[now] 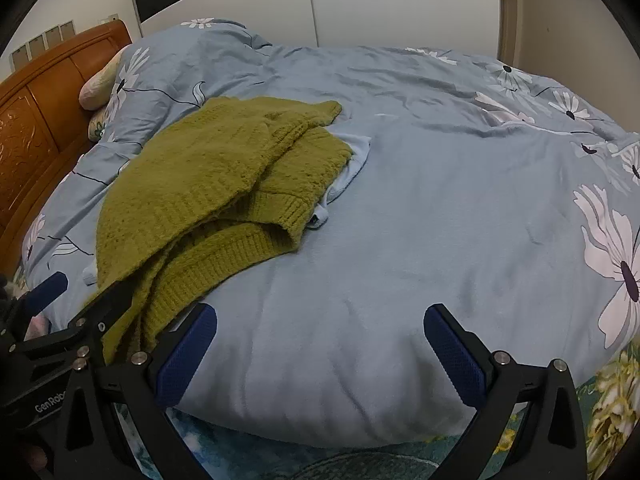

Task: Fold clothes
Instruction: 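Move both grippers toward the olive-green knit sweater on the duvet, then grasp the sweater with the left gripper and drag it onto the green blanket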

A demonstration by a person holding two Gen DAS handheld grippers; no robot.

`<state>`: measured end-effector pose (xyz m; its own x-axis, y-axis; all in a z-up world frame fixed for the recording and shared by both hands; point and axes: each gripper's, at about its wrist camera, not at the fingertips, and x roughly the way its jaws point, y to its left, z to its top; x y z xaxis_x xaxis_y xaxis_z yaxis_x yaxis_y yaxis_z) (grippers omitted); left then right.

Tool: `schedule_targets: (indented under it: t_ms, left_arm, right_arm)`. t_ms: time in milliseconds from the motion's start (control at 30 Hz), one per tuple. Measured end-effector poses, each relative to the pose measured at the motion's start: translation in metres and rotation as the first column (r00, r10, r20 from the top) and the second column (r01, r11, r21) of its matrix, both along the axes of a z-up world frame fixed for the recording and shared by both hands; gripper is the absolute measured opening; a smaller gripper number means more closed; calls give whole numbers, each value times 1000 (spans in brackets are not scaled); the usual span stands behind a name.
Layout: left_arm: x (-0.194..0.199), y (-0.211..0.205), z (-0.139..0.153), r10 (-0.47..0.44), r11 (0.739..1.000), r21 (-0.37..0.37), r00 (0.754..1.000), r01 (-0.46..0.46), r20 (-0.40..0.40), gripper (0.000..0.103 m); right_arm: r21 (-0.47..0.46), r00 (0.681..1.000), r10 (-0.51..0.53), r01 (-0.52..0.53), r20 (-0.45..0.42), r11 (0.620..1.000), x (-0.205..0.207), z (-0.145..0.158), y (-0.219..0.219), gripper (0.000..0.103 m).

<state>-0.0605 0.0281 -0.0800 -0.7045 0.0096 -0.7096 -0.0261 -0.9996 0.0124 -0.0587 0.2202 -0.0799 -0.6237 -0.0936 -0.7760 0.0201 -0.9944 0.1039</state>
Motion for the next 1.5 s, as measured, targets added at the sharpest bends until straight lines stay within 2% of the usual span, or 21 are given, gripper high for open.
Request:
schedule_targets:
  t_ms: [233, 433, 500, 600, 667, 700, 767, 833, 933, 1067, 1233, 1400, 1500]
  left_arm:
    - [-7, -3, -5, 23, 999, 32, 999, -24, 24, 103]
    - [-13, -12, -16, 45, 999, 27, 997, -47, 57, 103]
    - [-13, -15, -18, 50, 998, 31, 997, -52, 63, 98]
    - [-15, -20, -17, 49, 996, 70, 996, -54, 73, 72]
    - [-16, -19, -13, 33, 994, 103, 996, -42, 87, 42]
    - [-17, -18, -11, 28, 993, 110, 995, -38, 92, 38]
    - [-16, -13, -3, 24, 995, 90, 996, -32, 89, 17]
    - [-15, -11, 7, 15, 995, 95, 996, -24, 89, 14]
    - [-15, -6, 34, -15, 996, 92, 998, 9, 60, 8]
    - [-15, 6, 93, -77, 990, 112, 997, 79, -20, 7]
    - [1, 27, 175, -148, 978, 128, 982, 162, -117, 5]
    - [48, 50, 232, -218, 947, 200, 960, 252, -174, 5]
    - [88, 76, 252, -301, 910, 239, 936, 338, -182, 5]
  right_arm:
    - [1, 1000, -1, 1, 8, 1000, -3, -1, 3, 103]
    - [-4, 1000, -12, 12, 20, 1000, -1, -1, 10, 103]
    - [1, 999, -19, 19, 26, 1000, 3, -2, 14, 103]
    - [-1, 999, -36, 36, 41, 999, 12, -3, 24, 103]
    - [-5, 997, -51, 51, 52, 999, 20, -3, 30, 103]
    - [-4, 996, -59, 60, 61, 998, 24, -4, 34, 103]
    - [-6, 994, -74, 75, 79, 997, 33, -3, 41, 103]
    - [-8, 992, -90, 91, 94, 996, 44, 0, 48, 103]
    - [-5, 990, -108, 109, 91, 994, 62, 11, 59, 103]
    - [-7, 989, -135, 135, 69, 991, 84, 33, 76, 103]
    - [-36, 987, -163, 163, 9, 986, 116, 76, 96, 103]
    - [-57, 980, -193, 190, -52, 980, 160, 117, 118, 103]
    - [-64, 972, -225, 221, -69, 973, 189, 130, 137, 103]
